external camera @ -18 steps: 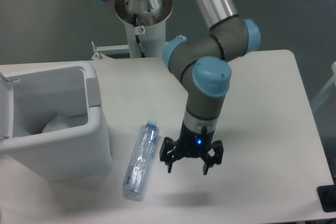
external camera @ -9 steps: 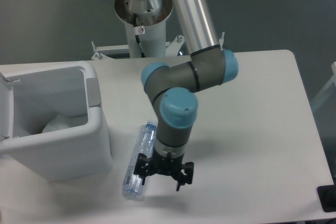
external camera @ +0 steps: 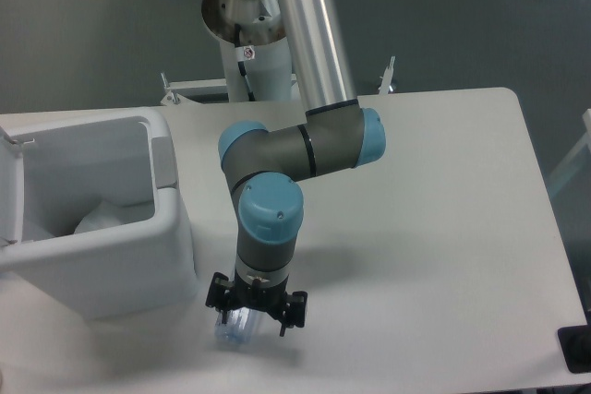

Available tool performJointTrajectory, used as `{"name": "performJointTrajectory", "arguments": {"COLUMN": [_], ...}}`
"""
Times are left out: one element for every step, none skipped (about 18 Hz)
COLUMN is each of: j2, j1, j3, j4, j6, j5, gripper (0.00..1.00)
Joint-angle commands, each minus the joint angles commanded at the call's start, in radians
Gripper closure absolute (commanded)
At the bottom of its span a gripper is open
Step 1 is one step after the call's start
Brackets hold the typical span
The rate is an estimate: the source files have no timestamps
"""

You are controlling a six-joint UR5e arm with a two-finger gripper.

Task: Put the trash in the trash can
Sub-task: 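Lower the gripper onto the bottle cap end and close on it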

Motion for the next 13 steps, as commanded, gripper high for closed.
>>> {"name": "performJointTrajectory", "arguments": {"j2": [-0.002,-0.003,-0.008,-0.012,-0.014,-0.014,-0.015,-0.018,-0.023,-0.025,-0.028,-0.029,-0.031], "j1": [-0.006,-0.009,-0.011,-0.015,-0.021,-0.023,-0.025,-0.026,-0.029,-0.035,-0.035,-0.035,-0.035], "j3": [0.0,0.0,0.0,0.0,0.0,0.002,0.002,0.0,0.0,0.0,0.002,0.002,0.0], "j4": [0.0,-0.002,-0.002,-0.002,0.0,0.0,0.0,0.0,0.0,0.002,0.003,0.002,0.003], "j6": [0.0,0.0,0.0,0.0,0.0,0.0,0.002,0.0,0.0,-0.002,0.0,0.0,-0.002], "j5": [0.0,0.0,0.0,0.0,0.002,0.0,0.0,0.0,0.002,0.002,0.002,0.002,0.002], "gripper": [0.0,0.0,0.0,0.0,0.0,0.0,0.0,0.0,0.0,0.0,0.0,0.0,0.0]}}
